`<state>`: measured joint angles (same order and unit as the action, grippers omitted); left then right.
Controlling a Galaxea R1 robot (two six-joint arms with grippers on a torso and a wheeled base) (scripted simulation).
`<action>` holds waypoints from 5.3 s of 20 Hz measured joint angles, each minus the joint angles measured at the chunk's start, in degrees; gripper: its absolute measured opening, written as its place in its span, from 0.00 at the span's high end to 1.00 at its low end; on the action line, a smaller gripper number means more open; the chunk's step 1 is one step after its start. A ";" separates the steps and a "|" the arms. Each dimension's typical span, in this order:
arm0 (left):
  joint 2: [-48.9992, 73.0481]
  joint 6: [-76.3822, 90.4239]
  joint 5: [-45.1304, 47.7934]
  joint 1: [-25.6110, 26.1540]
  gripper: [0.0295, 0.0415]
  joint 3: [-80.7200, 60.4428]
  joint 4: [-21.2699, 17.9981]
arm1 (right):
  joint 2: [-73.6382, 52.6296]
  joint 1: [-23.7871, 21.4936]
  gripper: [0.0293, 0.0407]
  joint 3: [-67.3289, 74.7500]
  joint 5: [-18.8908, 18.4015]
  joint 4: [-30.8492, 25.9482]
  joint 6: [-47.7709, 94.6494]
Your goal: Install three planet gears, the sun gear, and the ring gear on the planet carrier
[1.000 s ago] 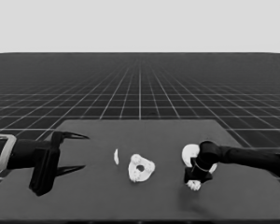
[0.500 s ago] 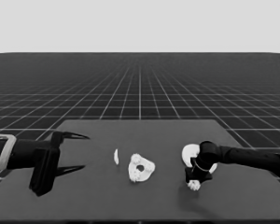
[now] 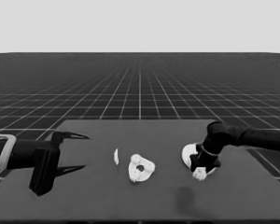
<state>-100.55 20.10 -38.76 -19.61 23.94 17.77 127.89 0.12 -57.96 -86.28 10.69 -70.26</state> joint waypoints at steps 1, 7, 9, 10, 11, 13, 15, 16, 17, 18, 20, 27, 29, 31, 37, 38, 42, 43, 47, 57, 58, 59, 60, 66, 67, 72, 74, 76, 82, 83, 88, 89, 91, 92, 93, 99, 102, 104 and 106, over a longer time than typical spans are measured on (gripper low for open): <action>0.00 0.00 0.00 0.00 0.25 0.00 0.00 | 11.86 -0.96 0.85 -6.22 -2.81 -0.11 -12.83; 0.00 0.00 0.00 0.00 0.25 0.00 0.00 | 46.23 -1.82 0.86 -36.70 -2.11 -1.48 -9.44; 0.00 0.00 0.00 0.00 0.25 0.00 0.00 | 47.16 -1.81 0.86 -38.35 -2.00 -1.52 -8.69; 0.00 0.00 0.00 0.00 0.25 0.00 0.00 | 47.35 -1.80 0.86 -38.72 -1.97 -1.53 -8.52; 0.00 0.00 0.00 0.00 0.25 0.00 0.00 | 47.79 0.88 0.86 -40.17 -1.25 1.29 -7.60; 0.00 0.00 0.00 0.00 0.25 0.00 0.00 | 48.33 3.88 0.86 -42.11 -0.35 3.86 -6.44; 0.00 0.00 0.00 0.00 0.25 0.00 0.00 | 48.56 4.80 0.86 -42.91 0.02 4.71 -5.97; 0.00 0.00 0.00 0.00 0.25 0.00 0.00 | 48.61 4.98 0.86 -43.09 0.10 4.89 -5.87; 0.00 0.00 0.00 0.00 0.25 0.00 0.00 | 48.64 5.08 0.86 -43.19 0.15 5.00 -5.81; 0.00 0.00 0.00 0.00 0.25 0.00 0.00 | 48.66 5.14 0.86 -43.25 0.18 5.07 -5.78; 0.00 0.00 0.00 0.00 0.25 0.00 0.00 | 48.67 5.19 0.86 -43.30 0.21 5.13 -5.75; 0.00 0.00 0.00 0.00 0.25 0.00 0.00 | 48.69 5.64 0.86 -43.31 0.22 5.11 -9.11; 0.00 0.00 0.00 0.00 0.25 0.00 0.00 | 48.70 5.67 0.86 -43.30 0.23 5.11 -10.29; 0.00 0.00 0.00 0.00 0.25 0.00 0.00 | 48.72 5.67 0.86 -43.30 0.24 5.11 -11.49; 0.00 0.00 0.00 0.00 0.25 0.00 0.00 | 48.64 5.86 0.86 -43.35 0.24 5.12 -15.08; 0.00 0.00 0.00 0.00 0.25 0.00 0.00 | 48.62 5.95 0.86 -43.37 0.23 5.12 -15.68; 0.00 0.00 0.00 0.00 0.25 0.00 0.00 | 48.59 6.05 0.86 -43.39 0.22 5.13 -18.08; 0.00 0.00 0.00 0.00 0.25 0.00 0.00 | 48.58 6.05 0.86 -43.39 0.22 5.13 -18.68; 0.00 0.00 0.00 0.00 0.25 0.00 0.00 | 48.58 6.06 0.86 -43.39 0.22 5.13 -21.08; 0.00 0.00 0.00 0.00 0.25 0.00 0.00 | 48.58 6.06 0.86 -43.39 0.22 5.13 -27.08; 0.00 0.00 0.00 0.00 0.25 0.00 0.00 | 48.58 6.06 0.86 -43.39 0.22 5.13 -27.68; 0.00 0.00 0.00 0.00 0.25 0.00 0.00 | 48.58 6.06 0.86 -43.39 0.22 5.13 -28.28; 0.00 0.00 0.00 0.00 0.25 0.00 0.00 | 48.58 6.06 0.86 -43.39 0.22 5.13 -28.88; 0.00 0.00 0.00 0.00 0.25 0.00 0.00 | 48.58 6.07 0.86 -43.39 0.22 5.13 -32.48; 0.00 0.00 0.00 0.00 0.25 0.00 0.00 | 48.58 6.07 0.86 -43.39 0.22 5.13 -33.08; 0.00 0.00 0.00 0.00 0.25 0.00 0.00 | 48.58 6.07 0.86 -43.39 0.22 5.13 -36.08; 0.00 0.00 0.00 0.00 0.25 0.00 0.00 | 48.58 6.06 0.86 -43.39 0.22 5.13 -37.28; 0.00 0.00 0.00 0.00 0.25 0.00 0.00 | 48.58 6.06 0.86 -43.39 0.22 5.13 -38.48; 0.00 0.00 0.00 0.00 0.25 0.00 0.00 | 48.58 6.06 0.86 -43.39 0.22 5.13 -42.08; 0.00 0.00 0.00 0.00 0.25 0.00 0.00 | 48.58 6.06 0.86 -43.39 0.22 5.13 -42.68; 0.00 0.00 0.00 0.00 0.25 0.00 0.00 | 48.58 6.06 0.86 -43.39 0.22 5.13 -45.68; 0.00 0.00 0.00 0.00 0.25 0.00 0.00 | 48.58 6.06 0.86 -43.39 0.22 5.13 -46.28; 0.00 0.00 0.00 0.00 0.25 0.00 0.00 | 48.58 6.06 0.86 -43.39 0.22 5.13 -47.48; 0.00 0.00 0.00 0.00 0.25 0.00 0.00 | 48.58 6.06 0.86 -43.39 0.22 5.13 -48.08; 0.00 0.00 0.00 0.00 0.25 0.00 0.00 | 48.58 6.06 0.86 -43.39 0.22 5.13 -48.68; 0.00 0.00 0.00 0.00 0.25 0.00 0.00 | 48.58 6.06 0.86 -43.39 0.22 5.13 -52.28; 0.00 0.00 0.00 0.00 0.25 0.00 0.00 | 48.58 6.06 0.86 -43.39 0.22 5.13 -54.08; 0.00 0.00 0.00 0.00 0.25 0.00 0.00 | 48.58 6.06 0.86 -43.39 0.22 5.13 -55.28; 0.00 0.00 0.00 0.00 0.25 0.00 0.00 | 48.58 6.06 0.86 -43.39 0.22 5.13 -56.48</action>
<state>-100.55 20.10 -38.76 -19.61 23.94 17.77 176.47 6.18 -101.35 -86.06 15.82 -126.74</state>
